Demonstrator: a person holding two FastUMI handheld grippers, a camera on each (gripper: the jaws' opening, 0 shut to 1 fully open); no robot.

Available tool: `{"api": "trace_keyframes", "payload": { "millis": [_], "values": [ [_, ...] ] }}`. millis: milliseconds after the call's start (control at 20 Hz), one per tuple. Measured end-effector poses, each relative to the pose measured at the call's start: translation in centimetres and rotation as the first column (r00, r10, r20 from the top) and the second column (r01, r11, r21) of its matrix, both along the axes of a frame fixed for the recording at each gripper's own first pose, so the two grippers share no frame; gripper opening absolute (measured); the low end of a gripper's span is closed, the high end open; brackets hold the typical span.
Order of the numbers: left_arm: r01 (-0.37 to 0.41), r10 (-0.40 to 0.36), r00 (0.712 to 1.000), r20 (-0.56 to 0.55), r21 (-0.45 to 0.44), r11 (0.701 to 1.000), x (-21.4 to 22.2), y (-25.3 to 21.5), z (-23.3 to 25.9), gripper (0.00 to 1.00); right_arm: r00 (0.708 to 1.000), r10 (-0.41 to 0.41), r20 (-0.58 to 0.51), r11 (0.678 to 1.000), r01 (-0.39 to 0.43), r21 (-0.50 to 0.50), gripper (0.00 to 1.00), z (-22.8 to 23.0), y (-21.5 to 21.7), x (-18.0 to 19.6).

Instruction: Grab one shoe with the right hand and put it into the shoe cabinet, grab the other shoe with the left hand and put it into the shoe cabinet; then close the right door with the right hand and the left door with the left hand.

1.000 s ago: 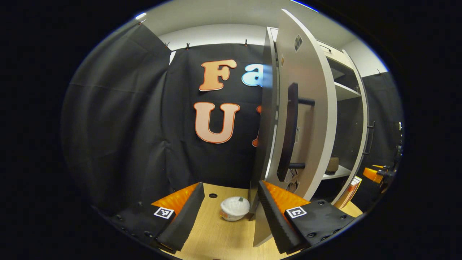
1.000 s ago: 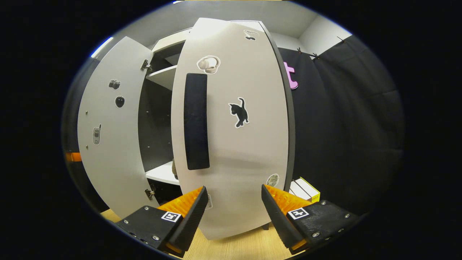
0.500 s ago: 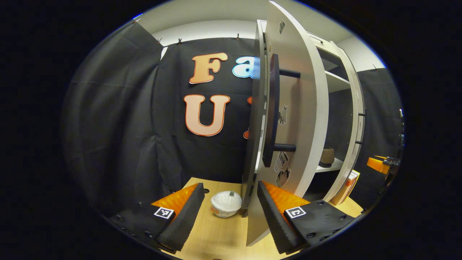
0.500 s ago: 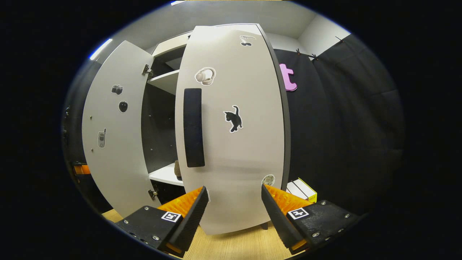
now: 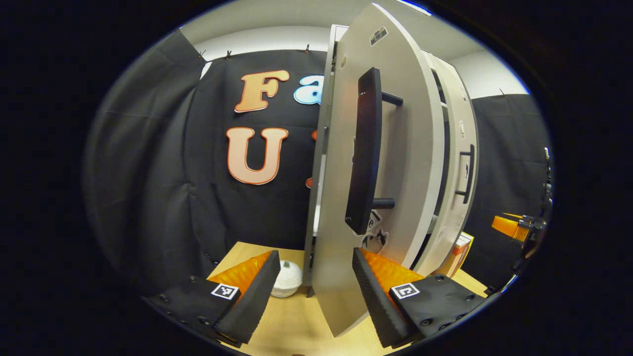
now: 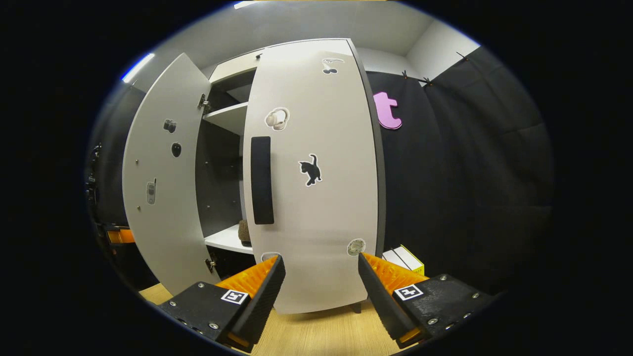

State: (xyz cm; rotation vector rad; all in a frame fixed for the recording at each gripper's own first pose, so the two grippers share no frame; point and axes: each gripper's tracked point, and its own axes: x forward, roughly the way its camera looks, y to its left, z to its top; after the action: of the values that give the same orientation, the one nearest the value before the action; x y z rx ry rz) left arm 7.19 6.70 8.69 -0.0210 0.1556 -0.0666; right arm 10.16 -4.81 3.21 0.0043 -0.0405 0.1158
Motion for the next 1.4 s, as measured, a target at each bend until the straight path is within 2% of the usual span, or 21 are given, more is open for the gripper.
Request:
{"api": "trace_keyframes", "payload": {
  "millis": [150, 200, 250, 300, 450, 700, 900, 1000, 1150, 1200, 1350, 1400],
  "values": [
    [0.027, -0.027, 1.0, -0.009, -0.019, 0.999, 0.4, -1.5, -0.4, 0.96, 1.0, -0.017, 0.006, 1.0, 0.017, -0.015, 0.92, 0.0, -1.0, -0.7],
    [0.034, -0.035, 0.999, -0.008, -0.015, 0.999, 0.7, -2.0, -0.3, 0.99, 1.0, -0.019, 0.008, 1.0, 0.019, -0.015, 0.92, 0.1, -1.2, -1.0],
    [0.041, -0.041, 0.999, -0.006, -0.01, 0.999, 1.2, -2.3, -0.2, 0.96, 1.0, -0.021, 0.01, 1.0, 0.021, -0.017, 0.92, 0.2, -1.4, -1.2],
    [0.05, -0.05, 0.999, -0.006, -0.005, 0.999, 1.5, -2.8, -0.3, 0.99, 1.0, -0.026, 0.01, 0.999, 0.026, -0.019, 0.92, 0.2, -1.7, -1.3],
    [0.069, -0.069, 0.998, -0.002, 0.001, 0.998, 2.5, -4.1, -0.4, 0.96, 0.999, -0.042, 0.008, 0.999, 0.042, -0.025, 0.92, 0.1, -2.7, -1.5],
    [0.062, -0.062, 0.998, -0.028, -0.001, 0.998, 4.7, -5.3, -1.5, 0.99, 0.997, -0.073, 0.008, 0.997, 0.073, -0.035, 0.92, 0.1, -4.6, -1.9],
    [0.081, -0.081, 0.996, -0.034, -0.023, 0.996, 7.3, -7.1, -2.0, 0.96, 0.996, -0.092, 0.004, 0.995, 0.092, -0.029, 0.92, -0.1, -6.2, -1.5],
    [0.087, -0.087, 0.996, -0.031, 0.005, 0.996, 8.9, -8.2, -2.1, 0.99, 0.995, -0.103, -0.001, 0.994, 0.103, -0.023, 0.92, -0.3, -6.9, -1.1],
    [0.086, -0.084, 0.996, -0.027, 0.084, 0.993, 11.0, -9.5, -2.9, 0.97, 0.993, -0.116, -0.007, 0.993, 0.116, -0.013, 0.92, -0.7, -7.7, -0.8],
    [0.088, -0.087, 0.996, -0.023, 0.09, 0.992, 11.3, -9.8, -2.8, 1.0, 0.993, -0.12, -0.008, 0.993, 0.12, -0.013, 0.92, -0.8, -8.0, -0.7],
    [0.086, -0.084, 0.996, -0.024, 0.077, 0.993, 12.2, -9.6, -2.6, 0.94, 0.991, -0.13, -0.009, 0.991, 0.13, -0.01, 0.92, -1.1, -8.5, -0.5],
    [0.081, -0.08, 0.997, -0.023, 0.071, 0.994, 12.5, -9.6, -2.8, 0.97, 0.991, -0.13, -0.009, 0.992, 0.13, -0.009, 0.92, -1.1, -8.6, -0.4]
  ]
}}
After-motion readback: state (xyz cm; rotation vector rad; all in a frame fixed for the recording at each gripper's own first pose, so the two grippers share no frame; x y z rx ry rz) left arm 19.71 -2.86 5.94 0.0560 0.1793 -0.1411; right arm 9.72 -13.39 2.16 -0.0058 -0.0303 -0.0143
